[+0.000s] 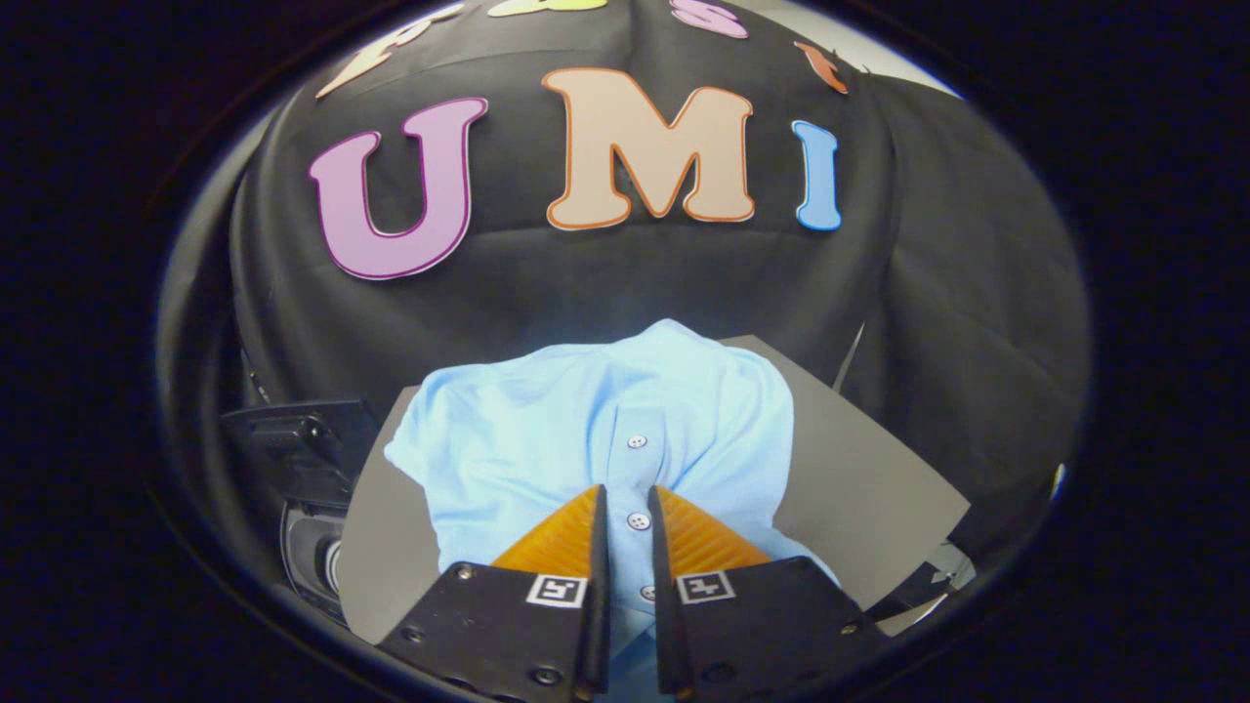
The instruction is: Put the clothes into the washing machine and then close the washing machine lid.
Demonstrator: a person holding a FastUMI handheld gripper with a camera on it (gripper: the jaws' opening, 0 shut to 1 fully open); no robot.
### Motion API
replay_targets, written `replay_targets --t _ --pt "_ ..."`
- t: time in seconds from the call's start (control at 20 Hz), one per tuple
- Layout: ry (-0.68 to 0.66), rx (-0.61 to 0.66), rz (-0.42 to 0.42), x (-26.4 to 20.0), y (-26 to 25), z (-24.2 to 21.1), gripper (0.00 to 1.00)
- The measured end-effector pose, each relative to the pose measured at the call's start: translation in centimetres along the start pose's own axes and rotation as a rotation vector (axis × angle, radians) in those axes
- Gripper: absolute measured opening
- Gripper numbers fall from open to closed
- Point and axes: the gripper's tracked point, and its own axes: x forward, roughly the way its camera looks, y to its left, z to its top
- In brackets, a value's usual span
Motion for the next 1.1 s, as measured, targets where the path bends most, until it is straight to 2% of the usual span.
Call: replay_targets --t 0.1,0.25,0.55,0.95,1.05,1.1 --pt "0.002 0.008 0.026 -0.5 1.5 -0.1 0.12" --pt "-0.019 -0.030 0.123 -1.8 6.4 -0.5 0.04" --pt "-0.049 -0.046 0.368 -5.2 17.8 -2.0 0.02" --pt "0.033 -0.187 0.579 -5.4 30.7 -9.4 0.02" --pt "0.106 -0.216 0.623 -4.2 33.7 -12.4 0.02" --pt "0.148 -0.216 0.653 -3.8 35.2 -13.6 0.20"
